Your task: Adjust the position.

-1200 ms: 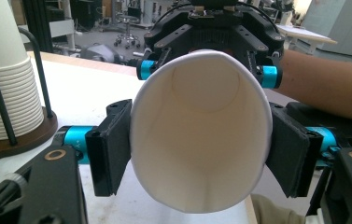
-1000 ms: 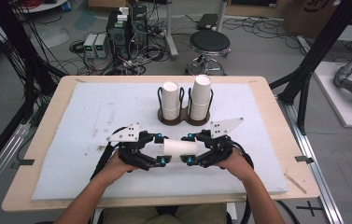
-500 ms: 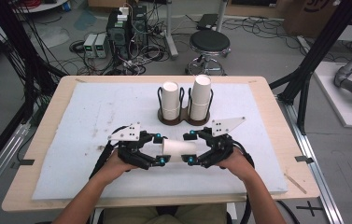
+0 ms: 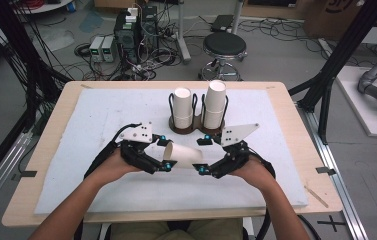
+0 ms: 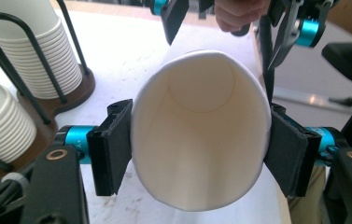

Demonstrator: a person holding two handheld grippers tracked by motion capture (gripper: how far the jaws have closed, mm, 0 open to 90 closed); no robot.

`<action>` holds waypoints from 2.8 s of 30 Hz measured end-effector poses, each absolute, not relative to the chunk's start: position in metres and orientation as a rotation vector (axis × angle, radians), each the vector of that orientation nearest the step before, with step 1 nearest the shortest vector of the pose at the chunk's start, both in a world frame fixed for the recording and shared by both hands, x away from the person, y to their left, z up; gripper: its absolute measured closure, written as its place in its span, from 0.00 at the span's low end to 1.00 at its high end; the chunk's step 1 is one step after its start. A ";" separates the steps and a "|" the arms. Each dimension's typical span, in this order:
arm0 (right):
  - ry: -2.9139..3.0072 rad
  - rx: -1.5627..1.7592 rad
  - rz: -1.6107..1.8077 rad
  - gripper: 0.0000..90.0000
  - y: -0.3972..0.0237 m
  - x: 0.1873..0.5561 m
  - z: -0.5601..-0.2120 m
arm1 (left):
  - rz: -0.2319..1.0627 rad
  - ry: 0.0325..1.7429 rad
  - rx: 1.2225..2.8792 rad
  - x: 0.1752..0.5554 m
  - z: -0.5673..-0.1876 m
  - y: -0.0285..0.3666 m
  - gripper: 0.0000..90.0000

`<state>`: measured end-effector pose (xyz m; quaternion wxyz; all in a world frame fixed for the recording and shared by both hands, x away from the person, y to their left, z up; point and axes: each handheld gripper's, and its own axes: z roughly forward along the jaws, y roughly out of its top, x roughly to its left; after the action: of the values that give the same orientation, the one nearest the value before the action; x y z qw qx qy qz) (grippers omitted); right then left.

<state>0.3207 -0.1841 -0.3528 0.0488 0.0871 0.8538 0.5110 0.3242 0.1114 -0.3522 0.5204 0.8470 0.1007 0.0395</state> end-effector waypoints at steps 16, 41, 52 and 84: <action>2.688 0.139 1.238 0.23 -0.154 0.326 -0.342 | 0.125 0.215 2.234 0.332 -0.322 0.094 0.35; 2.781 0.023 0.915 0.39 -0.121 0.327 -0.351 | 0.149 0.176 2.354 0.329 -0.323 0.077 0.35; 2.795 0.042 0.884 0.41 -0.120 0.328 -0.354 | 0.157 0.179 2.354 0.329 -0.326 0.073 0.35; 2.606 0.391 1.342 0.39 -0.200 0.335 -0.376 | 0.210 0.484 1.763 0.329 -0.366 0.150 0.20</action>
<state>0.3349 -0.1995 -0.3756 0.0922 0.1316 0.8775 0.4519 0.3287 0.1501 -0.3663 0.6057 0.7623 0.2093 0.0910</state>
